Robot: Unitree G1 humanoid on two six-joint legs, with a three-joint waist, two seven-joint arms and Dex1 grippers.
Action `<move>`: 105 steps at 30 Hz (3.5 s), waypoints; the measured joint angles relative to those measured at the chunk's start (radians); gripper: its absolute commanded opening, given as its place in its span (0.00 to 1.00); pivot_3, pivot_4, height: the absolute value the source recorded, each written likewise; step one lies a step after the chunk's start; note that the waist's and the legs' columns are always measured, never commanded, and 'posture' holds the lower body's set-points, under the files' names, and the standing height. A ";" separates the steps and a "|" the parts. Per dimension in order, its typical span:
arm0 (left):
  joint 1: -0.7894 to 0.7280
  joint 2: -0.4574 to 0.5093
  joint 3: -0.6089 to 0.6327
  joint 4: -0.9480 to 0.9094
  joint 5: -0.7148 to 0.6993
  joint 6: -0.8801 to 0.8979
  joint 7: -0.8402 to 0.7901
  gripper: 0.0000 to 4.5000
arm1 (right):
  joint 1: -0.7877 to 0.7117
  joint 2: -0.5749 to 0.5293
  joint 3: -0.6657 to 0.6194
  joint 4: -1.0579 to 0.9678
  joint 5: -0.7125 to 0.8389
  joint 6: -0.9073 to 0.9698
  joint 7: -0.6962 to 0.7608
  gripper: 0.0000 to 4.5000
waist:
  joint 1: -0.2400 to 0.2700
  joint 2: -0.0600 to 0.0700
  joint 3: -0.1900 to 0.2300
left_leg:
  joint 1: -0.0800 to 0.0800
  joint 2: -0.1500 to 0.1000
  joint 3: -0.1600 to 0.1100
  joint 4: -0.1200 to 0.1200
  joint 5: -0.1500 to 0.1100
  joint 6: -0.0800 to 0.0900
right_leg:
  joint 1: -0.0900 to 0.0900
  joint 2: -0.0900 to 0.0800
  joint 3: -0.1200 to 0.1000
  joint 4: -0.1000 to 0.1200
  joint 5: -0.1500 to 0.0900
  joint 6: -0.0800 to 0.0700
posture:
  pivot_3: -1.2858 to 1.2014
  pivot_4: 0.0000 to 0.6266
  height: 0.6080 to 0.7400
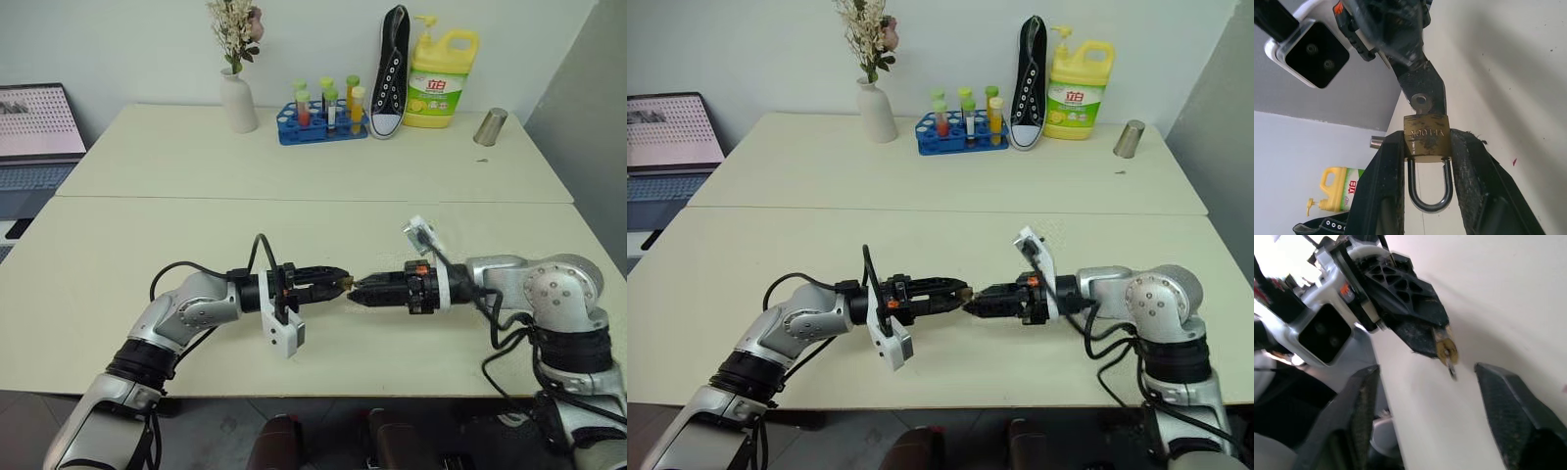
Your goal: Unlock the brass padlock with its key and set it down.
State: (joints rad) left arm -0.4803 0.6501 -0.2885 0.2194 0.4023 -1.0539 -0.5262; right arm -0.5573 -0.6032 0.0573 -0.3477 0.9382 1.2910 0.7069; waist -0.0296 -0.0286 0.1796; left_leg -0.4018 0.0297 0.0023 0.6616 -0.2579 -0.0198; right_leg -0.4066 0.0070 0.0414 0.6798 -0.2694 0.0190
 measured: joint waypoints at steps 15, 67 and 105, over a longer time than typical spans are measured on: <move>0.001 -0.001 -0.016 -0.011 -0.036 0.004 -0.002 0.21 | 0.084 0.041 0.036 -0.019 -0.157 -0.290 0.068 0.91 | 0.001 0.000 0.000 | 0.000 0.000 0.000 0.000 0.000 0.000 | 0.000 0.000 0.000 0.000 0.002 -0.004 | 0.52 0.24 1.00; 0.025 -0.013 -0.030 -0.029 -0.110 0.067 -0.030 0.74 | 0.074 0.073 0.044 -0.021 -0.120 -0.255 0.071 0.03 | 0.001 0.000 0.000 | 0.000 0.000 0.000 0.000 0.000 0.000 | 0.000 0.000 0.000 0.000 0.002 -0.004 | 0.52 0.24 1.00; 0.215 0.003 0.020 -0.230 -0.559 0.567 -0.214 0.96 | 0.068 0.067 0.040 0.001 -0.132 -0.281 0.077 0.02 | -0.001 0.000 0.000 | 0.001 0.001 -0.001 0.000 0.000 0.000 | 0.000 0.000 0.000 0.000 0.000 0.000 | 0.52 0.24 1.00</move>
State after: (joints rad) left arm -0.2654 0.6530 -0.2687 -0.0104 -0.1569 -0.4869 -0.7404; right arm -0.4889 -0.5361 0.0973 -0.3472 0.8066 1.0104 0.7835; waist -0.0308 -0.0286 0.1797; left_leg -0.4012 0.0302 0.0018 0.6618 -0.2578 -0.0199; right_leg -0.4064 0.0072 0.0415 0.6803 -0.2691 0.0185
